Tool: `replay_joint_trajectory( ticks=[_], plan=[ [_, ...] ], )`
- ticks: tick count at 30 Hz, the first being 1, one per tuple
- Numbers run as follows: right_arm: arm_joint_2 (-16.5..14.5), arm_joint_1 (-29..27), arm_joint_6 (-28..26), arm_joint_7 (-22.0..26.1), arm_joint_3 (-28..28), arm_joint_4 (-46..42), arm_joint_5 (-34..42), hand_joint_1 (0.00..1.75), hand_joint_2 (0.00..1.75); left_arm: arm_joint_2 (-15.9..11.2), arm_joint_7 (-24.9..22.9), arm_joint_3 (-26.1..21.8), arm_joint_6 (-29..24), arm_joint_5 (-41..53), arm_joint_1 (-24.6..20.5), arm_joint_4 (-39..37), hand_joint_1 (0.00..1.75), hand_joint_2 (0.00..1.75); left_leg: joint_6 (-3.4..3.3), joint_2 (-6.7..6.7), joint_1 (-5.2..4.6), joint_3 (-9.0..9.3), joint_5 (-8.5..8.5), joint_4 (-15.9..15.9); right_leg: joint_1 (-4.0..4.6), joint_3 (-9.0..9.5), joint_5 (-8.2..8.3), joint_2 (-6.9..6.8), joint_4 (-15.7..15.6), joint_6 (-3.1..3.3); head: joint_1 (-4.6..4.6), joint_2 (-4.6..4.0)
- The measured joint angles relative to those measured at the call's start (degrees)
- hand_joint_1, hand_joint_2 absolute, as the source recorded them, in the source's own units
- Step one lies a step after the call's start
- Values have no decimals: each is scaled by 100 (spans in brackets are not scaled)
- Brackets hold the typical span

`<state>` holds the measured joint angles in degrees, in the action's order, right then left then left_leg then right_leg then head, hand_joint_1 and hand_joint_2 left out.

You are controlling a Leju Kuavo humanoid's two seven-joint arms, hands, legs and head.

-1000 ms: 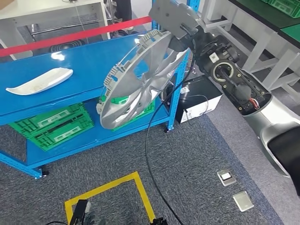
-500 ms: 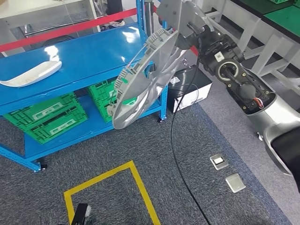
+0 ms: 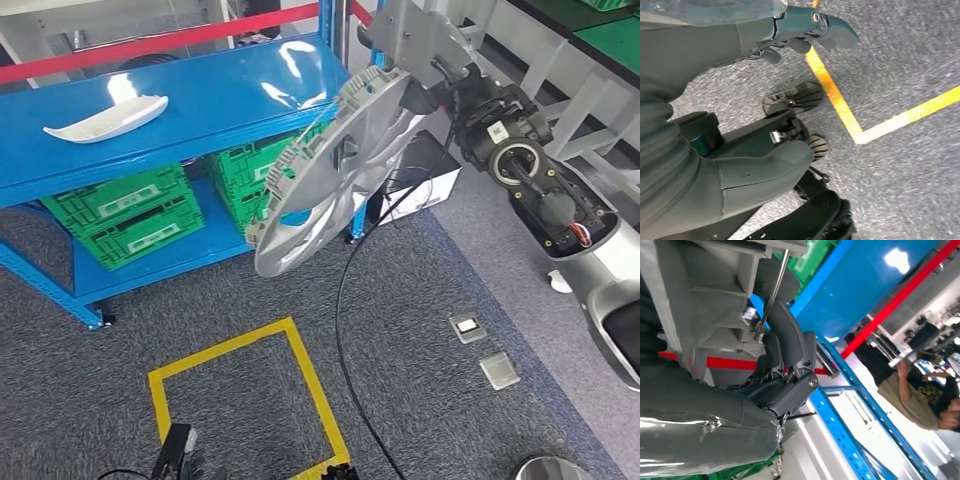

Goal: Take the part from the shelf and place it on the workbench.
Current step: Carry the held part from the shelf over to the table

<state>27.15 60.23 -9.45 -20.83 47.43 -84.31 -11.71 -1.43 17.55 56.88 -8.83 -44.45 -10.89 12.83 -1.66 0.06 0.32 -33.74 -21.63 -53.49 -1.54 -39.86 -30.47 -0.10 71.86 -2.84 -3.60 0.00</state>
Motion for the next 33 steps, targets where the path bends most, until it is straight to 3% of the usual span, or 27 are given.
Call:
replay_joint_trajectory(
  ticks=[2, 4, 6, 8, 9, 10, 12, 13, 14, 15, 16, 18, 19, 20, 22, 24, 25, 27, 28, 29, 30, 31, 33],
  plan=[
    [4, -20, 22, 4, -6, -11, -9, 175, 175, -1, -12, 0, 0, 1, -5, 0, 0, 175, 34, 27, -4, -128, 81, -33, -1, 538, 273, 72, -628, 43, -33, 0],
    [4, -10, 29, 36, -25, -25, -20, 175, 175, -2, -15, 1, 0, -3, -28, 0, 0, 175, 86, 68, -17, -236, 162, -57, 3, 1099, 262, 228, -1489, 90, -55, -1],
    [4, 4, 28, 81, -42, -31, -25, 175, 175, -5, -15, 2, -1, -8, -58, 0, 0, 175, 147, 127, -27, -312, 262, -56, 20, 1291, 169, 279, -1864, 120, -49, -1],
    [3, 12, 28, 119, -39, -20, -25, 175, 175, -20, -15, 2, -3, -10, -70, 0, 0, 175, 208, 180, -23, -372, 280, -82, -9, 1245, 212, 169, -1891, 183, -17, -1],
    [2, 19, 29, 134, -34, -14, -25, 175, 175, -27, -15, 2, -5, -11, -73, 0, 0, 175, 242, 170, -20, -439, 161, -214, -24, 1220, 249, 102, -1897, 227, 22, -1],
    [1, 27, 29, 148, -32, -10, -25, 175, 175, -32, -16, 2, -6, -11, -76, 0, 0, 175, 277, 144, -9, -545, -43, -469, -37, 1190, 287, 30, -1906, 269, 74, -1],
    [-1, 40, 30, 165, -30, 0, -25, 175, 175, -33, -17, 2, -7, -11, -79, 0, 0, 175, 348, 77, 22, -825, -531, -1270, -16, 1125, 345, -92, -1896, 310, 159, -2],
    [-1, 41, 30, 168, -24, 4, -25, 175, 175, -33, -17, 2, -7, -11, -80, 0, 0, 175, 373, 63, 33, -926, -663, -1628, -8, 1090, 368, -150, -1888, 314, 177, -1],
    [-1, 42, 31, 168, -15, 8, -25, 175, 175, -34, -17, 2, -8, -11, -79, 0, 0, 175, 386, 53, 40, -942, -686, -1815, -3, 1056, 386, -203, -1876, 312, 184, -1],
    [-1, 41, 32, 169, -6, 10, -24, 175, 175, -34, -17, 2, -8, -11, -79, 0, 0, 175, 386, 40, 42, -840, -612, -1770, -1, 1026, 399, -255, -1860, 308, 192, -1],
    [-2, 43, 32, 171, 1, 11, -23, 175, 175, -36, -17, 2, -9, -11, -80, 0, 0, 175, 372, 14, 40, -623, -470, -1488, 2, 1004, 408, -304, -1842, 302, 198, 0],
    [-4, 53, 34, 179, 0, 12, -23, 175, 175, -43, -17, 2, -14, -11, -91, 0, 0, 175, 303, -142, 1, -67, -258, -619, 20, 979, 413, -402, -1813, 282, 209, -1],
    [-4, 61, 35, 184, -3, 14, -24, 175, 175, -49, -17, 2, -16, -11, -99, 0, 0, 175, 254, -215, -30, 109, -211, -309, 31, 973, 421, -451, -1809, 260, 197, -1],
    [-6, 69, 37, 189, -4, 18, -25, 175, 175, -54, -17, 2, -19, -11, -106, 0, 0, 175, 206, -260, -63, 191, -207, -130, 41, 967, 431, -500, -1809, 234, 186, -1],
    [-16, 77, 43, 202, -3, 26, -26, 175, 175, -62, -17, 2, -20, -11, -107, 0, 0, 175, 119, -205, -86, 168, -182, -67, 51, 964, 456, -583, -1824, 168, 162, 0],
    [-31, 81, 46, 219, -3, 28, -31, 175, 175, -68, -17, 2, -21, -11, -104, 0, 0, 175, 44, -111, -56, 152, -120, 4, 38, 901, 331, -435, -1706, 116, 158, -1],
    [-36, 85, 47, 226, -4, 30, -33, 175, 175, -70, -17, 2, -25, -11, -108, 0, 0, 175, 7, -63, -38, 143, -86, 36, 33, 796, 164, -297, -1471, 103, 138, -1],
    [-38, 83, 47, 234, -3, 41, -36, 175, 175, -64, -17, 2, -30, -11, -114, 0, 0, 175, -30, 46, -31, 100, -43, 42, 29, 450, -268, -59, -666, 98, 79, 0],
    [-38, 73, 48, 233, -1, 49, -36, 175, 175, -58, -17, 2, -32, -11, -112, 0, 0, 175, -36, 109, -35, 76, -31, 32, 34, 284, -417, -23, -270, 96, 52, 0],
    [-38, 59, 49, 233, 2, 57, -36, 175, 175, -52, -17, 2, -31, -11, -106, 0, 0, 175, -37, 178, -37, 55, -20, 16, 35, 199, -453, -8, -57, 95, 34, 0],
    [-38, 48, 51, 232, 4, 65, -36, 175, 175, -49, -17, 2, -31, -11, -100, 0, 0, 175, -33, 251, -37, 34, -12, -8, 33, 226, -369, -1, -82, 96, 20, 0],
    [-38, 45, 52, 232, 3, 69, -36, 175, 175, -48, -17, 2, -31, -11, -96, 0, 0, 175, -26, 324, -35, 16, -11, -40, 27, 364, -184, 17, -345, 100, 4, 0],
    [-38, 60, 53, 233, 1, 74, -36, 175, 175, -48, -17, 2, -31, -11, -97, 0, 0, 175, 7, 461, -38, -37, -17, -128, 2, 763, 190, 188, -1158, 101, -27, 0]
  ],
)
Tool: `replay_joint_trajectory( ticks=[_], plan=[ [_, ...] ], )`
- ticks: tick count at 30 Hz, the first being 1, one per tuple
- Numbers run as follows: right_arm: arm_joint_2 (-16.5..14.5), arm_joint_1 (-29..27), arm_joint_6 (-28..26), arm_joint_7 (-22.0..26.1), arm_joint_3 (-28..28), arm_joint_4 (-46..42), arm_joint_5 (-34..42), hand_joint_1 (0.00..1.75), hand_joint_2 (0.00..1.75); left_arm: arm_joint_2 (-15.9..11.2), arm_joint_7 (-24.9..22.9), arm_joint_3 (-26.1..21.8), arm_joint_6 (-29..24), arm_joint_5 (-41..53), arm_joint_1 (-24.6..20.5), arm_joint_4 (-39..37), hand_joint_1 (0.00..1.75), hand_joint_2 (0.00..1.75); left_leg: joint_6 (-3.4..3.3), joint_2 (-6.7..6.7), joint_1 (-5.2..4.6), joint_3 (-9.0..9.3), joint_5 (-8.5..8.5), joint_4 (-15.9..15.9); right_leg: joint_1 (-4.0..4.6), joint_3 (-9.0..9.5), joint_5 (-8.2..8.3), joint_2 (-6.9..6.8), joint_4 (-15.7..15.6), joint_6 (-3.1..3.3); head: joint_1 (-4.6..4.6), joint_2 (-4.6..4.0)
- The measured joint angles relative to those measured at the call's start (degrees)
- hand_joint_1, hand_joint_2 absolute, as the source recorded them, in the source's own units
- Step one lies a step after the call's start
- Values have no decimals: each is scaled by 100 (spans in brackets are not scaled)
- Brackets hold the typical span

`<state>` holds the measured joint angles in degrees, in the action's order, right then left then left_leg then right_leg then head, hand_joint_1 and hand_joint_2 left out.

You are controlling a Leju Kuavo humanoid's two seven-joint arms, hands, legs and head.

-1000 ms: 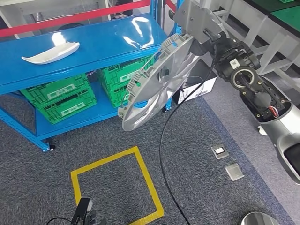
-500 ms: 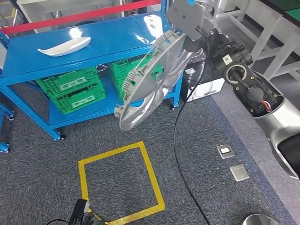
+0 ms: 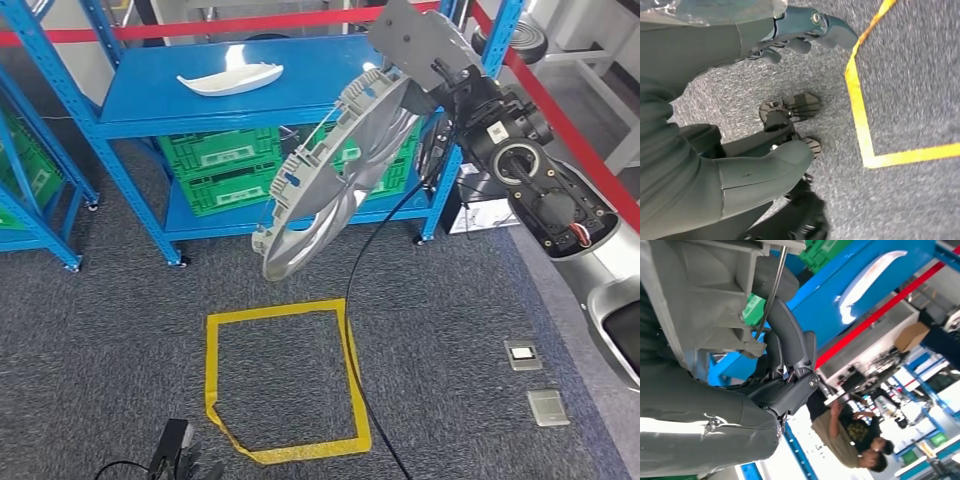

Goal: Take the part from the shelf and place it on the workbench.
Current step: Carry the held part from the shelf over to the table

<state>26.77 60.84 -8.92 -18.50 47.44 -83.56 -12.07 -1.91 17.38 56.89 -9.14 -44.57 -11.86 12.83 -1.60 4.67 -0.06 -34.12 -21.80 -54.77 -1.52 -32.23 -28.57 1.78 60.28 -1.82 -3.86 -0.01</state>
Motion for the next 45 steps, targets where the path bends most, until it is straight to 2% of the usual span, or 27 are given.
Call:
replay_joint_trajectory(
  ticks=[1, 3, 5, 7, 9, 11, 12, 14, 16, 18, 20, 22, 24, 25, 26, 27, 29, 31, 33, 35, 36, 38, 40, 41, 42, 43, 45],
  plan=[
    [-1, 10, 0, 2, -2, 2, 0, 175, 175, -1, 0, 0, 0, 0, -5, 0, 0, 175, 28, 62, 0, -48, 5, -47, -10, 128, 85, 100, -283, 2, 2, 0],
    [-5, 11, 2, 3, -2, 8, 0, 175, 175, -5, -1, 0, -1, 0, -4, 0, 0, 175, 104, 177, 7, -149, 47, -92, -3, 177, 87, 189, -450, 19, 24, 0],
    [-21, 6, 9, 3, 2, 13, -7, 175, 175, -18, -4, 1, -3, -1, 24, 0, 0, 175, 180, 233, 14, -213, 79, -98, -17, 153, 121, 65, -464, 79, 46, 1],
    [-44, 21, 22, 11, 2, 17, -15, 175, 175, -28, -8, 2, -9, -1, 44, 0, 0, 175, 255, -3, -1, -366, -118, -385, -46, 147, 165, -82, -493, 150, 116, 0],
    [-55, 35, 35, 19, 1, 21, -17, 175, 175, -26, -11, 2, -18, 0, 44, 0, 0, 175, 329, -311, 18, -690, -522, -1131, -43, 129, 186, -223, -500, 186, 189, 0],
    [-56, 35, 46, 22, 7, 22, -17, 175, 175, -24, -11, 2, -22, 1, 46, 0, 0, 175, 373, -398, 56, -943, -753, -1766, -38, 116, 191, -362, -500, 194, 209, 1],
    [-57, 34, 50, 24, 10, 22, -17, 175, 175, -25, -11, 2, -22, 1, 48, 0, 0, 175, 379, -416, 68, -919, -716, -1779, -37, 116, 191, -431, -499, 193, 217, 0],
    [-58, 39, 52, 30, 8, 17, -17, 175, 175, -33, -11, 2, -22, 1, 50, 0, 0, 175, 350, -514, 70, -538, -393, -1139, -33, 133, 184, -562, -499, 181, 225, 0],
    [-58, 51, 51, 35, -3, 6, -17, 175, 175, -42, -11, 2, -22, 2, 44, 0, 0, 175, 271, -741, 11, -111, -139, -348, -4, 147, 168, -673, -497, 142, 226, 1],
    [-58, 59, 50, 36, -8, -1, -17, 175, 175, -47, -11, 2, -24, 2, 48, 0, 0, 175, 198, -825, -49, -7, -103, -77, 35, 151, 160, -773, -500, 88, 203, 0],
    [-64, 60, 50, 37, -4, -7, -17, 175, 175, -52, -12, 2, -25, 2, 62, 0, 0, 175, 132, -701, -44, -24, -74, -38, 33, 164, 139, -847, -511, 29, 178, 0],
    [-69, 60, 50, 34, -6, -19, -17, 175, 175, -52, -14, 2, -30, 10, 62, 0, 0, 175, 52, -584, -17, -4, -19, 44, 8, 81, -50, -647, -294, -9, 158, 0],
    [-63, 52, 50, 3, -11, -29, -17, 175, 175, -43, -21, 2, -36, 27, 53, 0, 0, 175, 5, -459, -7, 1, 15, 82, 7, -225, -431, -323, 410, -9, 101, 0],
    [-57, 34, 50, -25, -13, -33, -17, 175, 175, -36, -31, 2, -38, 37, 52, 0, 0, 175, -4, -390, -9, -3, 20, 78, 16, -416, -595, -242, 825, -7, 71, 0],
    [-46, 5, 51, -62, -14, -39, -17, 175, 175, -27, -42, 2, -36, 48, 53, 0, 0, 175, -6, -310, -11, -5, 21, 71, 25, -556, -665, -204, 1117, -7, 47, 0],
    [-31, -26, 52, -97, -14, -52, -16, 175, 175, -19, -56, 2, -36, 59, 55, 0, 0, 175, -7, -230, -13, -5, 22, 59, 29, -605, -625, -189, 1205, -7, 32, 1],
    [7, -59, 58, -169, -18, -95, 2, 175, 175, -8, -79, 2, -36, 73, 56, 0, 0, 175, 4, -74, -6, -5, 15, 16, 16, -382, -247, -136, 688, -8, 4, 0],
    [48, -59, 62, -224, -24, -138, 44, 175, 175, -7, -99, 2, -38, 78, 48, 0, 0, 175, 43, 67, -6, -7, 7, -27, -20, -16, 81, 93, -105, -16, -5, 0],
    [80, -54, 61, -253, -27, -165, 78, 175, 175, -10, -112, 2, -39, 80, 38, 0, 0, 175, 106, 188, -2, -19, 38, 6, -19, 166, 159, 237, -486, 15, 27, 0],
    [90, -33, 58, -257, -27, -180, 89, 175, 175, -24, -117, 3, -40, 78, 52, -1, 0, 175, 182, 288, 16, -52, 98, 61, -6, 185, 201, 128, -552, 98, 57, 0],
    [89, -21, 56, -254, -23, -189, 90, 175, 175, -30, -117, 3, -41, 76, 64, -1, 0, 175, 217, 235, 12, -93, 64, 6, -14, 182, 230, 57, -575, 143, 76, 0],
    [87, -8, 47, -241, -15, -207, 89, 175, 175, -43, -115, 5, -42, 70, 74, -1, 0, 175, 278, -45, 15, -302, -224, -446, -35, 173, 294, -92, -628, 213, 146, -1],
    [88, 0, 37, -226, -8, -215, 87, 175, 175, -40, -114, 7, -42, 64, 70, 0, 0, 175, 334, -323, 42, -649, -668, -1270, -23, 143, 328, -227, -645, 233, 204, -1],
    [88, 1, 34, -219, -2, -215, 86, 175, 175, -41, -114, 7, -42, 63, 69, 0, 0, 175, 354, -379, 61, -761, -804, -1584, -19, 123, 341, -297, -646, 228, 212, -1],
    [88, 2, 33, -211, 4, -216, 86, 175, 175, -42, -114, 7, -42, 62, 70, 0, 0, 175, 364, -408, 75, -774, -841, -1700, -18, 104, 353, -369, -645, 219, 220, 0],
    [88, 3, 33, -205, 9, -216, 85, 175, 175, -44, -114, 7, -41, 61, 70, 0, 0, 175, 365, -431, 83, -658, -774, -1565, -18, 90, 364, -439, -644, 209, 227, 0],
    [87, 15, 33, -199, 7, -221, 85, 175, 175, -54, -115, 7, -40, 61, 64, 0, 0, 175, 330, -593, 77, -122, -473, -743, -14, 86, 380, -575, -644, 182, 234, 0]
  ],
)
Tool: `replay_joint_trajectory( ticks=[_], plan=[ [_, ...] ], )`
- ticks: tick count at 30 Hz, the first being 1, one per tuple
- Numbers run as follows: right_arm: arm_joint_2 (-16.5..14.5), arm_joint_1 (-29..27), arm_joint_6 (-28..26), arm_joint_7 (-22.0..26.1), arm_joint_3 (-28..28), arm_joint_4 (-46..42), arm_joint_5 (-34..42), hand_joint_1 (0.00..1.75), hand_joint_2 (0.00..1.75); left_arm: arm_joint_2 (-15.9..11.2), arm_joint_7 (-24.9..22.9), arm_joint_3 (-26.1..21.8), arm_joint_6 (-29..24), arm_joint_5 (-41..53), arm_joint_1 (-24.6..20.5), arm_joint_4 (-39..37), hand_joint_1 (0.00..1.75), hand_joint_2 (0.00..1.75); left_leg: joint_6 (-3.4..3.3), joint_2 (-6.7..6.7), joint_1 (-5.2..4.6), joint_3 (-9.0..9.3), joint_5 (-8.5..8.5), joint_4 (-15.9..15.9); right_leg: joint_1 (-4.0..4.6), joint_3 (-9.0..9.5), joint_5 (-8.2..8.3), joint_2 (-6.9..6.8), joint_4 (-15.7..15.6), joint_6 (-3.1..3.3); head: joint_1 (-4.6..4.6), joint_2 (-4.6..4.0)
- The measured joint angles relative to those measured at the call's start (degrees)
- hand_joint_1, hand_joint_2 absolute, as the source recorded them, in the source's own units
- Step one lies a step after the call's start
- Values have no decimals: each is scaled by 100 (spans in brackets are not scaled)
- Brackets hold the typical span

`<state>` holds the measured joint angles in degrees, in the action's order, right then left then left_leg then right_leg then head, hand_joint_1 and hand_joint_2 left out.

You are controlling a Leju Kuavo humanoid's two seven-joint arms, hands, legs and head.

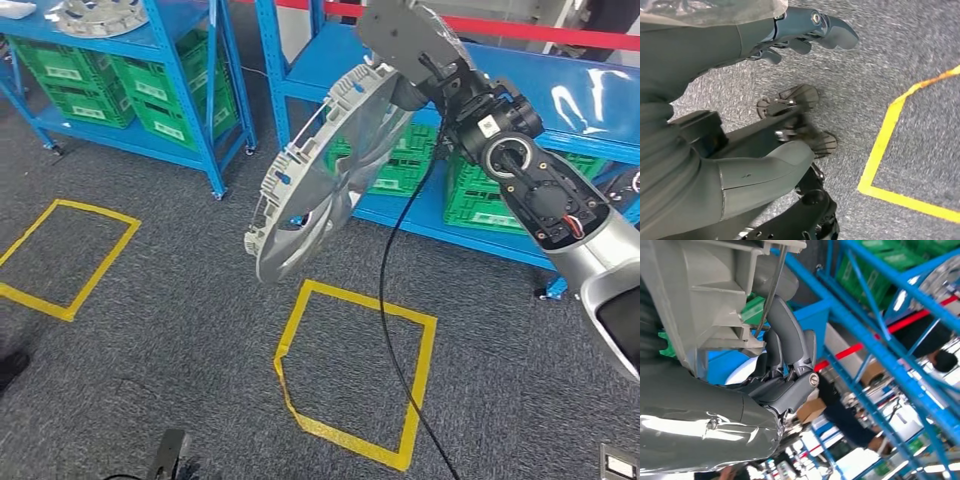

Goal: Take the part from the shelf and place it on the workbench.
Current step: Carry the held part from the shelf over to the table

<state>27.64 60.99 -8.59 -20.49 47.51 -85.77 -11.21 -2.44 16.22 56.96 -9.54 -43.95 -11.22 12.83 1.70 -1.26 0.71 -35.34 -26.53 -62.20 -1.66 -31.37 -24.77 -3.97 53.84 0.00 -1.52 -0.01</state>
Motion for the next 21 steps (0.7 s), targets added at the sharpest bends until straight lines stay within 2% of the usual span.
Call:
replay_joint_trajectory(
  ticks=[1, 2, 3, 5, 6, 7, 8, 9, 10, 11, 12, 13, 14, 15, 16, 17, 18, 19, 20, 21],
  plan=[
    [0, 14, 0, 3, -4, -3, -1, 175, 175, -7, -1, 0, 1, -1, -9, 0, 0, 175, -33, -128, -20, 247, 123, 415, 12, 2, 2, -67, 3, -24, -1, -1],
    [0, 31, -1, 5, -8, -4, -1, 175, 175, -13, -2, 0, 2, -2, -18, 0, 0, 175, -71, -216, -43, 406, 200, 701, 23, 4, 5, -129, 5, -54, -8, -1],
    [0, 45, -3, 7, -10, -5, -4, 175, 175, -19, -2, 0, 3, -3, -22, -1, 0, 175, -104, -260, -66, 466, 229, 841, 34, 8, 6, -190, 4, -91, -15, -1],
    [-2, 58, -6, 11, -4, -7, -9, 175, 175, -39, -8, 0, 5, -7, -13, -2, 0, 175, -168, -140, -90, 430, 257, 875, 37, 16, 8, -296, -13, -169, -31, -1],
    [-3, 58, -7, 12, -2, -11, -11, 175, 175, -46, -11, 0, 5, -8, -6, -2, 0, 175, -201, -76, -84, 430, 281, 901, 27, 6, -29, -258, 13, -202, -39, -1],
    [-3, 59, -7, 15, -1, -16, -11, 175, 175, -53, -15, 0, 5, -9, -3, -2, 0, 175, -238, -10, -75, 434, 310, 929, 15, -50, -129, -144, 141, -223, -52, -1],
    [-3, 60, -7, 16, -3, -21, -11, 175, 175, -56, -17, 0, 5, -11, -5, -2, 0, 175, -271, 55, -64, 443, 336, 956, 9, -167, -290, 15, 400, -235, -74, 0],
    [-1, 59, -7, 17, -4, -22, -11, 175, 175, -52, -17, 0, 8, -14, -8, -2, 0, 175, -291, 118, -62, 439, 347, 964, 10, -343, -493, 198, 791, -233, -107, 0],
    [0, 52, -7, 17, -3, -22, -11, 175, 175, -51, -18, 0, 11, -17, -9, -2, 0, 175, -304, 186, -68, 435, 349, 960, 24, -554, -687, 311, 1239, -226, -135, 0],
    [1, 38, -7, 15, -1, -22, -11, 175, 175, -48, -18, 0, 15, -20, -9, -2, 0, 175, -312, 259, -78, 434, 346, 954, 39, -744, -807, 365, 1619, -222, -160, 0],
    [1, 22, -8, 14, 2, -21, -11, 175, 175, -45, -18, 0, 19, -22, -6, -2, 0, 175, -319, 340, -86, 434, 340, 942, 49, -862, -813, 388, 1819, -214, -177, -1],
    [1, 8, -8, 13, 3, -21, -11, 175, 175, -42, -18, 0, 21, -23, -5, -2, 0, 175, -323, 425, -92, 435, 330, 923, 54, -867, -694, 400, 1772, -203, -185, -1],
    [1, 1, -11, 13, 4, -21, -11, 175, 175, -42, -18, 0, 21, -24, -4, -2, 0, 175, -322, 510, -94, 437, 314, 896, 54, -763, -477, 423, 1494, -190, -195, -1],
    [1, 0, -16, 15, 3, -21, -13, 175, 175, -42, -19, 0, 21, -25, -4, -2, 0, 175, -316, 592, -93, 439, 292, 865, 50, -587, -226, 494, 1066, -175, -206, -1],
    [1, 2, -24, 20, 3, -21, -14, 175, 175, -40, -21, 0, 21, -26, -6, -2, 0, 175, -299, 666, -97, 426, 268, 830, 38, -406, -52, 618, 661, -162, -206, -1],
    [1, 2, -32, 28, 2, -22, -16, 175, 175, -41, -27, 0, 21, -27, -8, -2, 0, 175, -280, 735, -91, 402, 250, 798, 29, -267, 36, 728, 353, -152, -198, -1],
    [1, -5, -38, 38, 1, -23, -22, 175, 175, -40, -32, 0, 21, -27, -8, -2, 0, 175, -254, 797, -77, 376, 244, 783, 32, -186, 53, 806, 175, -141, -188, -2],
    [0, -13, -42, 48, 3, -23, -31, 175, 175, -41, -35, 0, 18, -26, -4, -2, 0, 175, -222, 865, -59, 347, 252, 786, 38, -152, 21, 820, 121, -127, -180, -1],
    [-2, -17, -43, 64, 4, -24, -46, 175, 175, -46, -37, 0, 6, -23, 4, -2, 0, 175, -190, 930, -48, 328, 264, 798, 36, -129, 17, 762, 82, -105, -182, -1],
    [-7, -18, -43, 83, 4, -22, -62, 175, 175, -46, -34, 1, -19, -15, 17, -2, 0, 175, -164, 915, -41, 315, 258, 793, 32, -106, 26, 692, 49, -77, -181, -1]
  ],
)
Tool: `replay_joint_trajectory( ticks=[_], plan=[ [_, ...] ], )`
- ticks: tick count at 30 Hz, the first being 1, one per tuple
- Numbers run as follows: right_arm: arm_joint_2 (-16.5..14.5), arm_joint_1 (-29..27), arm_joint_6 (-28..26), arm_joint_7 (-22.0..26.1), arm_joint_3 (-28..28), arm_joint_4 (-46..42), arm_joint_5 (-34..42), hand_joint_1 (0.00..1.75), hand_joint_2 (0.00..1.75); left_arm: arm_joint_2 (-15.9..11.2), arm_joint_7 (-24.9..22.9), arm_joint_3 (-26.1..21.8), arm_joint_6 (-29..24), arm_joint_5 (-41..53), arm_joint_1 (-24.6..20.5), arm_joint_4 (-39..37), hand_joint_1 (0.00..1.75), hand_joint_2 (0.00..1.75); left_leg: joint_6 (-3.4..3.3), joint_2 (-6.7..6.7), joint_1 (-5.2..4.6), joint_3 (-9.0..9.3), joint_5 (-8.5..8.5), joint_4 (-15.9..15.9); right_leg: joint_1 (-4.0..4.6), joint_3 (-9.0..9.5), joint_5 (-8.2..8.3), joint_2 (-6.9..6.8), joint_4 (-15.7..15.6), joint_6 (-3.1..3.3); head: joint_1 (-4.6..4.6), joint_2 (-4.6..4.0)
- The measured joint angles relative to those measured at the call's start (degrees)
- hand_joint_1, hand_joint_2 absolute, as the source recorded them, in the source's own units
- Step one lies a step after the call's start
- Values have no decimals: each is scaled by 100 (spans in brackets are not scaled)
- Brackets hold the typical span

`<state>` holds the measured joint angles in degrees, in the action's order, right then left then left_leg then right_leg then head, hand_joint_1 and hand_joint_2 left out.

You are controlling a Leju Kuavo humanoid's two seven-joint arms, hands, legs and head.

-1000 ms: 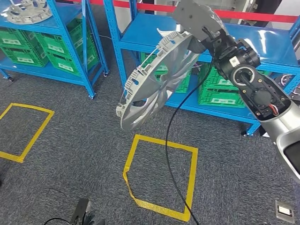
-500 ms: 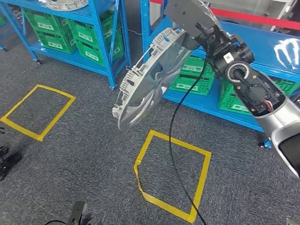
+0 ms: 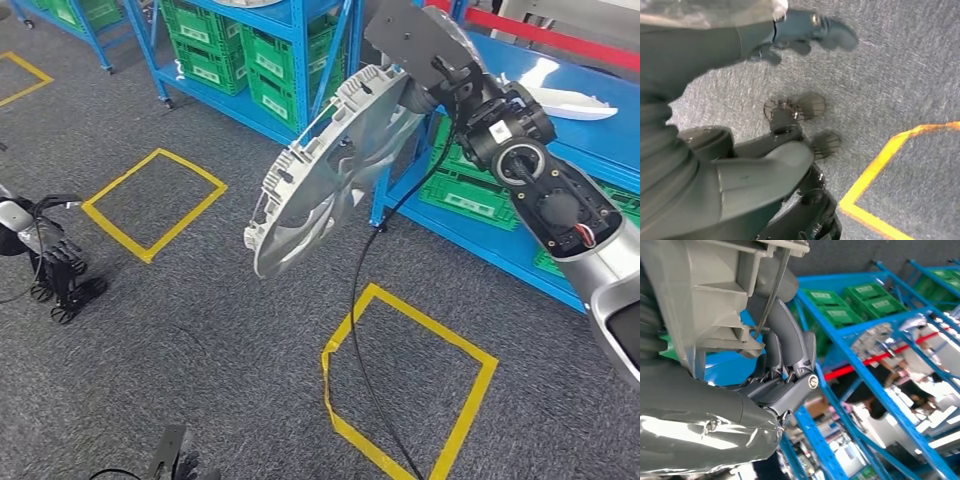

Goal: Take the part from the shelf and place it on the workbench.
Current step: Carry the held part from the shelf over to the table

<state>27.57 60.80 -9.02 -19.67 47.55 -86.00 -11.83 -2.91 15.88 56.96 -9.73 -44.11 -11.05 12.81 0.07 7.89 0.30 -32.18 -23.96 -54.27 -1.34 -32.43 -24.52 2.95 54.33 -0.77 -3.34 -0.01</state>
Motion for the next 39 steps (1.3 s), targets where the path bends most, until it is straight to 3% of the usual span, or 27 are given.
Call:
replay_joint_trajectory(
  ticks=[2, 4, 6, 7, 8, 10, 12, 14, 16, 18, 20, 21, 22, 23, 24, 26, 28, 30, 32, 34, 36, 37, 38, 39],
  plan=[
    [-16, 11, 1, 45, -2, 1, -24, 175, 175, -4, 5, 2, -76, 22, 8, 0, 0, 175, 53, -284, 2, -175, -170, -322, -34, 46, 16, -150, -61, 60, 53, 1],
    [-24, 8, 1, 70, -9, 11, -38, 175, 175, -2, 7, 4, -158, 51, 0, 1, 0, 175, 122, -637, 43, -594, -496, -1104, -35, 72, 9, -304, -80, 91, 116, 1],
    [-24, -24, 2, 81, -10, 26, -54, 175, 175, 2, 6, 4, -238, 76, 1, 2, 0, 175, 186, -733, 80, -953, -630, -1701, -34, 96, -17, -450, -79, 91, 146, 1],
    [-25, -43, 3, 86, -9, 31, -59, 175, 175, 3, 6, 4, -272, 84, 5, 2, 0, 175, 203, -747, 90, -976, -536, -1678, -35, 115, -35, -520, -78, 83, 156, 1],
    [-26, -59, 5, 91, -8, 31, -61, 175, 175, 3, 9, 4, -293, 86, 7, 2, 0, 175, 207, -772, 95, -870, -347, -1411, -36, 141, -57, -587, -77, 68, 167, 0],
    [-28, -65, 10, 102, -11, 32, -71, 175, 175, 5, 31, 4, -306, 82, 5, 1, 0, 175, 186, -962, 74, -466, 70, -546, -23, 197, -107, -708, -72, 17, 178, -1],
    [-30, -48, 17, 111, -15, 37, -89, 175, 175, 11, 67, 4, -312, 87, 4, 1, 0, 175, 123, -1092, 23, -244, 247, -43, 8, 227, -147, -804, -68, -48, 158, 0],
    [-44, -42, 29, 117, -10, 45, -105, 175, 175, 15, 87, 5, -313, 97, 15, 2, 0, 175, 47, -997, -16, -259, 250, 4, 12, 239, -170, -898, -76, -113, 124, 1],
    [-60, -59, 38, 120, -9, 49, -111, 175, 175, 13, 93, 6, -300, 99, 32, 2, 0, 175, -26, -876, -9, -254, 260, 25, -26, 214, -274, -807, 12, -167, 101, 1],
    [-62, -72, 41, 119, -15, 54, -111, 175, 175, 11, 97, 6, -285, 99, 39, 2, 0, 175, -97, -754, 6, -230, 266, 45, -39, -43, -594, -513, 577, -168, 49, 1],
    [-62, -91, 44, 117, -14, 62, -111, 175, 175, 16, 101, 6, -234, 97, 38, 2, 0, 175, -135, -614, -11, -221, 254, 37, -7, -506, -941, -332, 1476, -142, -6, 1],
    [-62, -108, 47, 114, -12, 68, -111, 175, 175, 19, 102, 6, -196, 92, 40, 2, 0, 175, -142, -534, -18, -217, 246, 30, 9, -685, -990, -308, 1765, -133, -24, 1],
    [-62, -123, 51, 111, -10, 72, -111, 175, 175, 22, 103, 6, -157, 86, 42, 2, 0, 175, -145, -453, -22, -214, 237, 16, 16, -759, -915, -299, 1817, -121, -32, 1],
    [-62, -132, 54, 108, -9, 74, -111, 175, 175, 24, 103, 6, -131, 77, 44, 2, 0, 175, -142, -370, -21, -210, 224, -5, 17, -719, -735, -287, 1632, -108, -40, 1],
    [-62, -133, 57, 105, -9, 75, -111, 175, 175, 26, 103, 6, -107, 61, 45, 2, 0, 175, -131, -284, -17, -206, 204, -36, 10, -578, -479, -241, 1246, -96, -51, 1],
    [-65, -124, 68, 106, -7, 77, -111, 175, 175, 27, 103, 5, -68, 16, 49, 1, 0, 175, -90, -131, -16, -227, 158, -113, -20, -260, -144, -18, 488, -92, -62, 0],
    [-79, -122, 82, 105, -2, 82, -112, 175, 175, 24, 109, 4, -27, -25, 69, -1, 0, 175, -35, 1, -6, -277, 148, -143, -29, -126, -109, 105, 202, -86, -53, -1],
    [-128, -116, 87, 108, 2, 86, -118, 175, 175, 10, 128, 5, -3, -49, 120, -1, 0, 175, 21, 100, 7, -308, 162, -129, -34, -98, -110, -13, 172, -41, -34, 0],
    [-183, -104, 87, 115, 1, 86, -128, 175, 175, 4, 173, 5, 3, -74, 161, -1, 0, 175, 81, -142, -18, -400, 39, -326, -47, -50, -102, -156, 132, 23, 33, 1],
    [-201, -95, 86, 118, -5, 85, -151, 175, 175, 9, 221, 6, 6, -104, 162, -1, 0, 175, 140, -564, -19, -737, -284, -1018, -20, -17, -113, -303, 114, 69, 114, 0],
    [-202, -94, 87, 117, -7, 84, -176, 175, 175, 14, 242, 6, 17, -126, 158, -1, 0, 175, 170, -726, 10, -1132, -526, -1752, 15, 1, -136, -455, 114, 94, 144, 1],
    [-206, -96, 88, 116, -5, 84, -182, 175, 175, 17, 244, 6, 22, -129, 162, -1, 0, 175, 170, -742, 16, -1201, -504, -1851, 25, 13, -150, -526, 114, 101, 149, 1],
    [-211, -97, 89, 115, -7, 84, -186, 175, 175, 18, 245, 6, 24, -131, 166, -1, 0, 175, 160, -754, 16, -1140, -375, -1698, 31, 31, -166, -592, 114, 101, 152, 1],
    [-218, -95, 89, 115, -8, 84, -190, 175, 175, 17, 246, 6, 24, -132, 168, -1, 0, 175, 142, -790, 10, -957, -169, -1324, 35, 56, -186, -656, 114, 97, 155, 1]
  ],
)
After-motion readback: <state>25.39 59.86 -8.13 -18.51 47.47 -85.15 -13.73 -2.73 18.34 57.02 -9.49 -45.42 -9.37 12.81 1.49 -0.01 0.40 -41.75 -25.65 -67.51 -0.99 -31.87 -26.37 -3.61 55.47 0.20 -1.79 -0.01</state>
